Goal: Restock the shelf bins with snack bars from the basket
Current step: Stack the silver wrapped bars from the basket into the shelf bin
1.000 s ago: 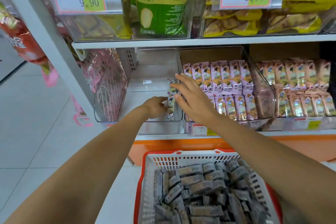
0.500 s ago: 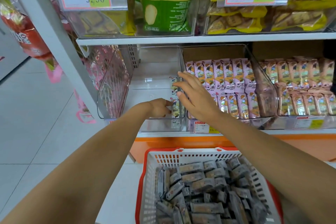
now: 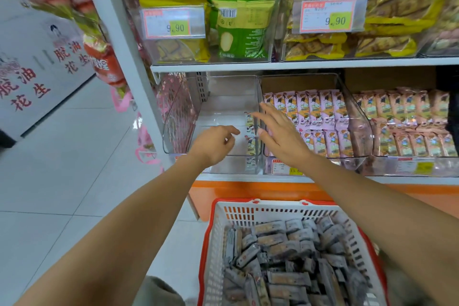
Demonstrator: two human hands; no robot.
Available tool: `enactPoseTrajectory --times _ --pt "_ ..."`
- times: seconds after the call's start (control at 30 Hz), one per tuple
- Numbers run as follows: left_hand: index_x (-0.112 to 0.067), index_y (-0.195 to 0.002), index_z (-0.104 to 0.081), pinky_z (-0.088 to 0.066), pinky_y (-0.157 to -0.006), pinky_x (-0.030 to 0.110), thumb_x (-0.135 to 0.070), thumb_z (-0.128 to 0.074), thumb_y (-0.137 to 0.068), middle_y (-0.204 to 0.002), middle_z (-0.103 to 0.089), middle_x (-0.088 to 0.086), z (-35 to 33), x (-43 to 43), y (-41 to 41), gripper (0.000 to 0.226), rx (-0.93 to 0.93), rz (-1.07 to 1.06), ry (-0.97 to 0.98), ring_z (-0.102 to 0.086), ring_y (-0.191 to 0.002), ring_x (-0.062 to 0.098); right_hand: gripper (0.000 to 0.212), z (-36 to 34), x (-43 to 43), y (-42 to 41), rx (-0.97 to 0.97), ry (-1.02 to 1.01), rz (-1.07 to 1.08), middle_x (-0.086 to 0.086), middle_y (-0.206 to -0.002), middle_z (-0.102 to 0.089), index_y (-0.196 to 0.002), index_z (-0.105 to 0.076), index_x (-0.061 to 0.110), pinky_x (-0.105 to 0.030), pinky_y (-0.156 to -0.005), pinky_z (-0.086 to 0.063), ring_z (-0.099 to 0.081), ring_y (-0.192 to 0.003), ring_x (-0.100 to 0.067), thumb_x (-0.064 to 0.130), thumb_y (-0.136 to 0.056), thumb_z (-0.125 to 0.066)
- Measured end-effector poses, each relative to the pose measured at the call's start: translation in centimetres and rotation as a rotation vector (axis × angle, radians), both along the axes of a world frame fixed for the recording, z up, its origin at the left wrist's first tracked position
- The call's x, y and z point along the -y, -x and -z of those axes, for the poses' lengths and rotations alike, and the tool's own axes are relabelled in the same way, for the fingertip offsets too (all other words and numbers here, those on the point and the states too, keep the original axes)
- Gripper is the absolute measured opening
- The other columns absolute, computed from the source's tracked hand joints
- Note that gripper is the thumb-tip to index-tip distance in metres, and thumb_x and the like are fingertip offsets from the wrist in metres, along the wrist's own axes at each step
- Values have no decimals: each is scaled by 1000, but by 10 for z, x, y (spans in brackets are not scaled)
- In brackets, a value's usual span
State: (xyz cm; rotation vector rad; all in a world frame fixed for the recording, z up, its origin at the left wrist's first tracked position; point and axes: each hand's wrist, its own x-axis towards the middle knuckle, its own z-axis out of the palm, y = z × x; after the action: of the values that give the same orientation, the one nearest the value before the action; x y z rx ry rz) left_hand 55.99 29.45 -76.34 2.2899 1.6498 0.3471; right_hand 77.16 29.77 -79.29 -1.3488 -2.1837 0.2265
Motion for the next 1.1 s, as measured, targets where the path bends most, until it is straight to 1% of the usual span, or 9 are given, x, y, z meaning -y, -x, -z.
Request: enactPoseTrajectory --times 0.2,0.47,0.63,0.83,0.93,1.0,1.03,1.07,1.1 --pt "-19 -116 -67 -48 -76 32 -20 -46 -97 -105 -64 5 -6 71 -3 28 112 -56 -247 -61 -90 20 48 -13 62 -3 -40 -84 -6 -8 -137 -51 -129 -56 11 -41 -111 -31 -41 -132 -23 35 -98 -29" --pt "-17 -111 -69 -52 -81 36 -21 -50 -94 -108 -67 5 45 154 5 26 141 -156 -139 -62 -99 24 30 25 145 -3 -12 2 -9 -7 -120 -56 -123 -59 12 -38 -91 -45 -53 -109 -22 20 -99 -43" --pt "-15 -123 -63 -46 -90 37 -24 -51 -95 -122 -60 12 98 186 17 32 13 -182 83 -56 -110 31 29 72 170 3 119 306 59 -5 -123 -55 -126 -57 15 -38 -89 -48 -57 -104 -21 19 -99 -48" --pt "-19 -145 -36 -37 -105 47 -39 -45 -98 -147 -34 14 154 200 19 52 -189 -290 351 -36 -132 35 33 133 190 16 223 881 32 -13 -139 -49 -135 -47 12 -35 -83 -48 -55 -110 -29 22 -103 -44" --pt "-18 -150 -23 -33 -108 49 -39 -46 -98 -154 -20 15 178 196 20 61 -150 -348 375 -29 -137 37 37 163 190 26 327 1036 -11 -21 -144 -43 -135 -47 2 -44 -96 -45 -51 -117 -39 22 -105 -42" --pt "-15 -151 -17 -31 -109 50 -35 -50 -97 -157 -13 17 190 193 17 66 -124 -385 404 -26 -138 39 35 188 187 33 340 1134 -2 -29 -131 -49 -125 -54 -2 -49 -98 -44 -53 -113 -43 23 -104 -42" --pt "-13 -151 -15 -31 -109 50 -33 -51 -96 -157 -12 18 195 190 15 68 -107 -408 415 -26 -139 39 29 198 185 36 340 1165 2 -31 -109 -53 -106 -60 0 -46 -86 -47 -57 -92 -41 23 -104 -42" --pt "-11 -151 -14 -32 -109 50 -32 -52 -96 -156 -13 19 201 187 12 70 -84 -433 422 -27 -138 39 30 209 183 39 336 1182 13 -22 -83 -47 -82 -54 9 -40 -70 -42 -49 -68 -32 24 -104 -42" --pt "-10 -150 -13 -33 -108 50 -31 -54 -95 -155 -15 19 207 185 10 72 -62 -451 420 -28 -137 39 36 216 182 42 327 1194 34 -9 -70 -32 -69 -39 18 -34 -62 -33 -33 -57 -22 24 -104 -41"
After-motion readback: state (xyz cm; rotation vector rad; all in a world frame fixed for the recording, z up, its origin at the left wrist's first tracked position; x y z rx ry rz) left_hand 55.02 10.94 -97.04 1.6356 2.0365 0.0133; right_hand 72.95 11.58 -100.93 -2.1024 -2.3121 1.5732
